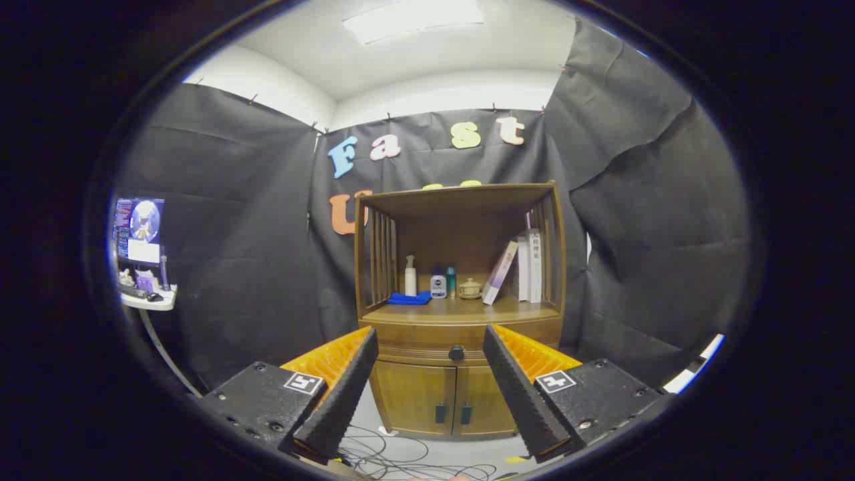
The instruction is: Pull open the drawer, take out the items inside it, and place them on the countertop above the cabinet.
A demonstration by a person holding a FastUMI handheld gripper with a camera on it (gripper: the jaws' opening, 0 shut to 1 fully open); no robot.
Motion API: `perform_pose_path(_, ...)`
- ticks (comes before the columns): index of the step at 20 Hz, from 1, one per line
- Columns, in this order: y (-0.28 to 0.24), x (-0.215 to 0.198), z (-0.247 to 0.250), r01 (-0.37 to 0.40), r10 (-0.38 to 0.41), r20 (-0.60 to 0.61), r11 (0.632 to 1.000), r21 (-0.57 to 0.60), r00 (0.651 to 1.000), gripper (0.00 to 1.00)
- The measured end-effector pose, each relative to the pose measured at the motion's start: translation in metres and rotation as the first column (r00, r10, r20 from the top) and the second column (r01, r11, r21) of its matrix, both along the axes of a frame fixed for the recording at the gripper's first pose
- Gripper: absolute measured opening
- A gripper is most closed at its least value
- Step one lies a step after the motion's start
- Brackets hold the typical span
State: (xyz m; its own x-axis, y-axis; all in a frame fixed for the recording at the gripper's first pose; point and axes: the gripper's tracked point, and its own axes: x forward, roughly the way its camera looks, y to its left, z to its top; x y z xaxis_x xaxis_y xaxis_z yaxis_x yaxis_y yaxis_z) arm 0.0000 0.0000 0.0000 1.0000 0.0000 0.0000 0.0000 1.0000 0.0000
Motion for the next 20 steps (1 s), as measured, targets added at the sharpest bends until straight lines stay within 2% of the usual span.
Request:
perform_pose_path(12, -0.005, 0.032, -0.022, 0.03, -0.029, -0.03, 0.999, 0.032, 0.999, 1.0)
perform_pose_path(20, -0.027, 0.109, -0.083, 0.076, -0.06, -0.135, 0.99, 0.117, 0.989, 1.0)
